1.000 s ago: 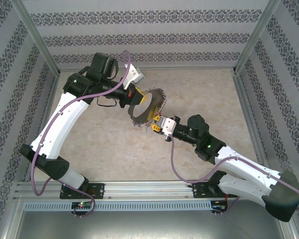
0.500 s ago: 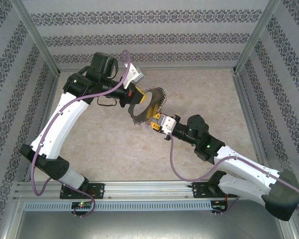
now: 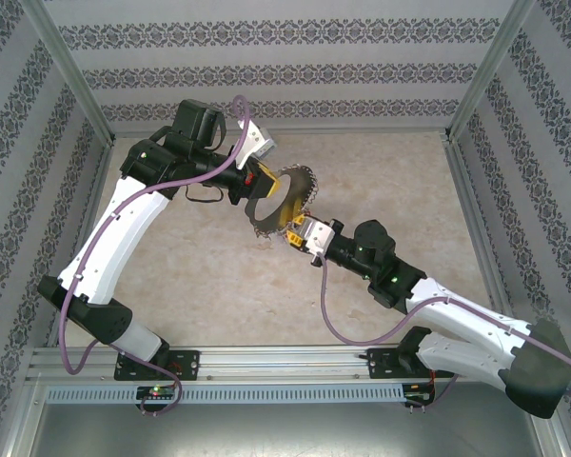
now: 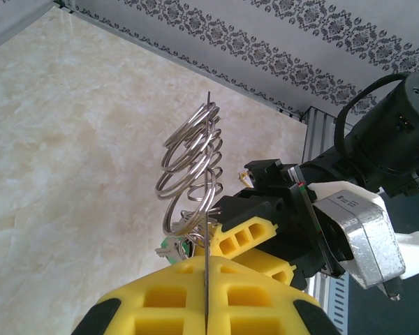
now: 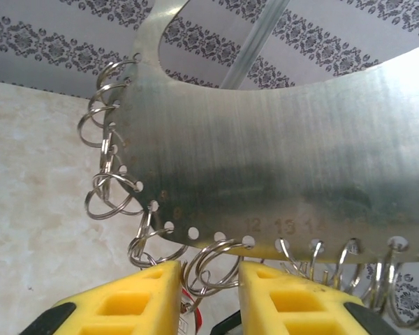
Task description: Put the keys on the keyring
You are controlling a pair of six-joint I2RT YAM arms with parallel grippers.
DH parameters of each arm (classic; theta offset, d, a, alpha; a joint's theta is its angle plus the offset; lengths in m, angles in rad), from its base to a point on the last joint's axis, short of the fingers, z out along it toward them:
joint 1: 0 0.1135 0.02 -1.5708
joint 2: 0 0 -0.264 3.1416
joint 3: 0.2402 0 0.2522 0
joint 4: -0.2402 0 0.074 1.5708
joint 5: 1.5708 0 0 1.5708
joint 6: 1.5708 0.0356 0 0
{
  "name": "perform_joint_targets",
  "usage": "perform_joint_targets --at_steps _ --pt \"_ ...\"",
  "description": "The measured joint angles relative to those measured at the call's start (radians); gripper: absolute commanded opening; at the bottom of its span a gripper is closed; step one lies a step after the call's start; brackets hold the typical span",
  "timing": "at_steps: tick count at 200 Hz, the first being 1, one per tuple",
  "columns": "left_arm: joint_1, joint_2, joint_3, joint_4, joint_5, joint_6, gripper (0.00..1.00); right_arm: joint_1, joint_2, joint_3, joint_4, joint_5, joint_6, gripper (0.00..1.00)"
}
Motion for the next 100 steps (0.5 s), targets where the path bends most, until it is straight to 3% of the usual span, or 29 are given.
perform_joint_targets --at_steps 100 --pt "0.0 0.0 0.0 -0.001 -0.003 0.0 0.0 0.0 -0.031 -0.023 0.01 0.033 -0.002 0.31"
